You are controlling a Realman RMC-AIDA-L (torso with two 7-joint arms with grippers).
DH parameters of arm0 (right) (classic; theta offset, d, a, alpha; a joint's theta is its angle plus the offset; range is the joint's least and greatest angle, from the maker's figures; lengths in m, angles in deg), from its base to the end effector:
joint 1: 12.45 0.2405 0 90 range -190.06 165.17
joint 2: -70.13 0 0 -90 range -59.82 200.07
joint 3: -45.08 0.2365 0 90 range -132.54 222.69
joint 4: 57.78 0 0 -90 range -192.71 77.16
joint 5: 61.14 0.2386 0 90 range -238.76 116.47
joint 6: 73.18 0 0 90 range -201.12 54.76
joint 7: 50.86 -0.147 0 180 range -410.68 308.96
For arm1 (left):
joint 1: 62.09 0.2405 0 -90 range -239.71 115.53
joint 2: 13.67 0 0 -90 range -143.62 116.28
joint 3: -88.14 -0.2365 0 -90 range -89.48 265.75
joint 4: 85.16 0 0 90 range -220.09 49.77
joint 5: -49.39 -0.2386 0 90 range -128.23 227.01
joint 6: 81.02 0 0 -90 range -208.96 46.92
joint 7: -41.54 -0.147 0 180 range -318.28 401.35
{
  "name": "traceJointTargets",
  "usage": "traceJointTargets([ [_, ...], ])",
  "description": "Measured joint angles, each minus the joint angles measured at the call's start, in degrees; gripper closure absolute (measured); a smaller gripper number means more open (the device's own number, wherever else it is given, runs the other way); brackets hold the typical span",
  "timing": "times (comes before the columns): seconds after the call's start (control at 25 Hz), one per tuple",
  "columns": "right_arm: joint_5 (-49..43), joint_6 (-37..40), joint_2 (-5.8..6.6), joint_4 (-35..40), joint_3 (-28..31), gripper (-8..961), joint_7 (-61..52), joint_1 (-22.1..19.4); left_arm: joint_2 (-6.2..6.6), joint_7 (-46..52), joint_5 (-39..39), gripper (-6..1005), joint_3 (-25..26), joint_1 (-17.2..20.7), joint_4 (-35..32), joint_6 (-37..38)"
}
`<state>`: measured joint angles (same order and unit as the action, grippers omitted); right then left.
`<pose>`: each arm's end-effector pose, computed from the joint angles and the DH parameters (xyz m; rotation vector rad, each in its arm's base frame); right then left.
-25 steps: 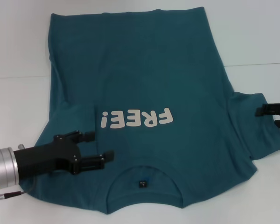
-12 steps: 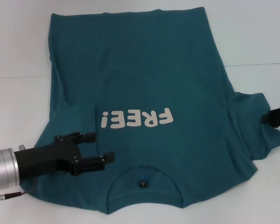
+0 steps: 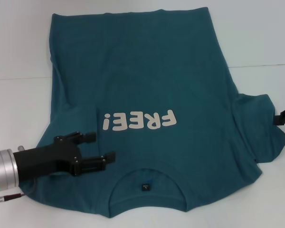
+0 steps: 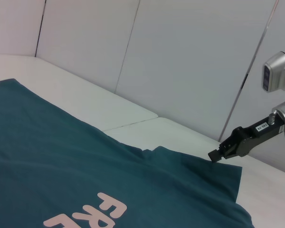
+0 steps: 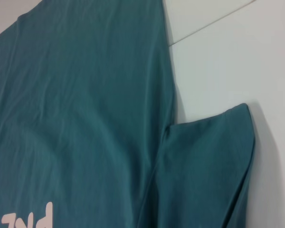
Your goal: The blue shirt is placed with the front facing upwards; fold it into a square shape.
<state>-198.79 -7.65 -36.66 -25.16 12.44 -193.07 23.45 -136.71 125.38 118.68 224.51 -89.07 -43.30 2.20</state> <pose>0.3552 0.4028 0.1004 -1.7843 1.7964 0.3511 -0.2593 0.3454 -0.0098 -2.6312 -0.7430 -0.7224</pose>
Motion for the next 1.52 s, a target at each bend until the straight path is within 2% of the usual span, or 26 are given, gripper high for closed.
traceJointTargets([
  [0.16,0.0,0.1,0.21,0.0,0.0,954,0.0,-0.2,0.08,0.0,0.0,67,0.1,0.0,0.0,0.0],
  [0.44,0.0,2.1,1.05,0.5,0.0,953,-0.4,-0.3,0.09,0.0,0.1,66,0.2,0.0,0.3,0.0],
  [0.52,0.0,3.7,1.34,2.1,0.0,953,-0.7,-0.1,0.14,0.1,0.1,66,0.2,-0.1,0.3,0.0],
  [0.76,0.0,7.4,1.13,7.1,0.0,953,-2.2,0.1,0.17,0.3,0.2,67,0.2,-0.2,0.4,-0.1],
  [1.0,0.0,9.6,1.85,10.3,-0.1,954,-2.9,-0.5,0.19,0.5,0.2,67,0.3,-0.2,0.4,0.0],
  [1.2,0.0,10.0,2.68,11.1,0.2,953,-2.5,-1.3,0.25,0.5,0.2,66,0.4,-0.2,0.4,0.0],
  [1.52,0.0,11.0,2.81,11.5,0.4,951,-1.7,-1.0,0.41,1.1,0.2,66,0.4,-0.2,0.2,-0.1],
])
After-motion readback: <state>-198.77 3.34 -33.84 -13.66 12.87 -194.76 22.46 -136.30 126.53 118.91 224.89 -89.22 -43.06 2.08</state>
